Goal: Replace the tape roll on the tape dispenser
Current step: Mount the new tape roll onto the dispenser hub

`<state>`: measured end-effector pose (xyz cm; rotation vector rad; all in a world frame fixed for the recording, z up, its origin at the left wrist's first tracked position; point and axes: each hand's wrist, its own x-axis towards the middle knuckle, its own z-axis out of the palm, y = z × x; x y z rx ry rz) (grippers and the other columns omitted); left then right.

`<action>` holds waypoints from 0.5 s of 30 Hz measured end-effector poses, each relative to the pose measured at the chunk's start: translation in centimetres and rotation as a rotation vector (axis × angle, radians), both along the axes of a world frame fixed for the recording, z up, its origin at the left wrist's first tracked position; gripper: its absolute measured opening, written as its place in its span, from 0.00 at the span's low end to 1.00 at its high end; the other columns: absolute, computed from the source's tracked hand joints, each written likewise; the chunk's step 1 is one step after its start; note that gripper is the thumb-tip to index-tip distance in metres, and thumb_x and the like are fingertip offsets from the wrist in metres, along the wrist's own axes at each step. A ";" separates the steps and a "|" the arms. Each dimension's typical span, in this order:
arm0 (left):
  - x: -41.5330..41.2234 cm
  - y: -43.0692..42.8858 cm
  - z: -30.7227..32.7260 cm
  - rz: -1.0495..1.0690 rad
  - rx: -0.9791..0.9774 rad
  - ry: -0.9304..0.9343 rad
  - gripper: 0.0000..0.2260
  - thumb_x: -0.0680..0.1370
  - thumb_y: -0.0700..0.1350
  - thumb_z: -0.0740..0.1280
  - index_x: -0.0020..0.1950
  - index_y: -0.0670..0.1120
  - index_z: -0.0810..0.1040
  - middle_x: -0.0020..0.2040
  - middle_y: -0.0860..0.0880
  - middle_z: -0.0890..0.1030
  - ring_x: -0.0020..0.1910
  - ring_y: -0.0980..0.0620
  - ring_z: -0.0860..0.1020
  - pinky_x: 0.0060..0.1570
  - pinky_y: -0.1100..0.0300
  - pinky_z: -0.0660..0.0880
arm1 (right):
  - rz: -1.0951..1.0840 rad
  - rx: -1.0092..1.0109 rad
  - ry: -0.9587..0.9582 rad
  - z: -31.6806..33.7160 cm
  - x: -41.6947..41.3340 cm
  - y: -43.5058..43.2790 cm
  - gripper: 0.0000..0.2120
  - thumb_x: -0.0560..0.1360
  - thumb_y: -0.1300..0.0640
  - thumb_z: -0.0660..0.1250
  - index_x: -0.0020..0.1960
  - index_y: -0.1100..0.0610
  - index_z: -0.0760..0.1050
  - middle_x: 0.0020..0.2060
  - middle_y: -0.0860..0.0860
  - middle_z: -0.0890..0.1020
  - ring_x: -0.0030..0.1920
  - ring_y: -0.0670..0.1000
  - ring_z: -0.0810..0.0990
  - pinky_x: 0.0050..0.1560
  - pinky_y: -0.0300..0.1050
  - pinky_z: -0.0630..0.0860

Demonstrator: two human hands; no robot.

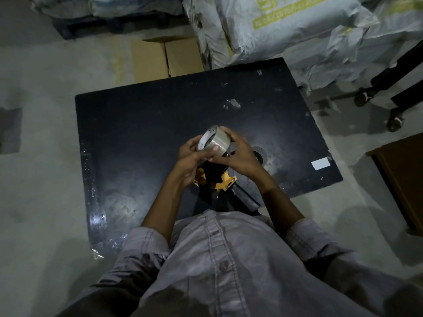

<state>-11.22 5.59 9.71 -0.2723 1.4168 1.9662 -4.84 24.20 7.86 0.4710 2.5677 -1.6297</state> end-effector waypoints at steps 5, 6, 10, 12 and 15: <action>0.0 -1.0 -1.5 -0.032 0.115 0.043 0.36 0.73 0.28 0.79 0.79 0.43 0.73 0.74 0.39 0.81 0.68 0.40 0.84 0.49 0.56 0.87 | 0.062 0.177 0.085 1.0 0.1 0.0 0.50 0.69 0.46 0.90 0.86 0.47 0.71 0.76 0.47 0.77 0.75 0.51 0.70 0.68 0.40 0.71; -0.1 -1.2 -1.9 -0.039 0.138 0.048 0.39 0.72 0.27 0.80 0.80 0.43 0.72 0.75 0.40 0.80 0.70 0.40 0.83 0.51 0.55 0.87 | 0.068 0.173 0.098 1.2 0.2 0.1 0.48 0.69 0.46 0.90 0.85 0.48 0.73 0.76 0.47 0.77 0.75 0.51 0.71 0.69 0.44 0.75; -0.1 -2.1 -2.9 -0.078 0.158 0.079 0.45 0.66 0.25 0.78 0.82 0.43 0.71 0.76 0.41 0.80 0.75 0.40 0.80 0.59 0.51 0.85 | 0.099 0.100 0.069 2.9 0.7 1.1 0.38 0.71 0.49 0.90 0.78 0.49 0.81 0.72 0.47 0.79 0.73 0.49 0.77 0.62 0.45 0.82; 0.1 -2.7 -3.3 -0.110 0.164 0.098 0.47 0.64 0.24 0.78 0.82 0.43 0.71 0.76 0.42 0.80 0.75 0.40 0.80 0.59 0.50 0.86 | 0.112 0.061 0.058 3.4 0.8 1.7 0.29 0.73 0.51 0.88 0.72 0.49 0.86 0.68 0.48 0.82 0.69 0.48 0.82 0.61 0.46 0.84; 0.4 -3.4 -3.7 -0.151 0.189 0.103 0.48 0.64 0.24 0.78 0.83 0.44 0.71 0.79 0.41 0.77 0.73 0.42 0.81 0.52 0.52 0.88 | 0.075 0.024 0.064 3.4 1.0 2.0 0.14 0.79 0.55 0.84 0.63 0.49 0.90 0.58 0.47 0.87 0.61 0.47 0.87 0.61 0.49 0.85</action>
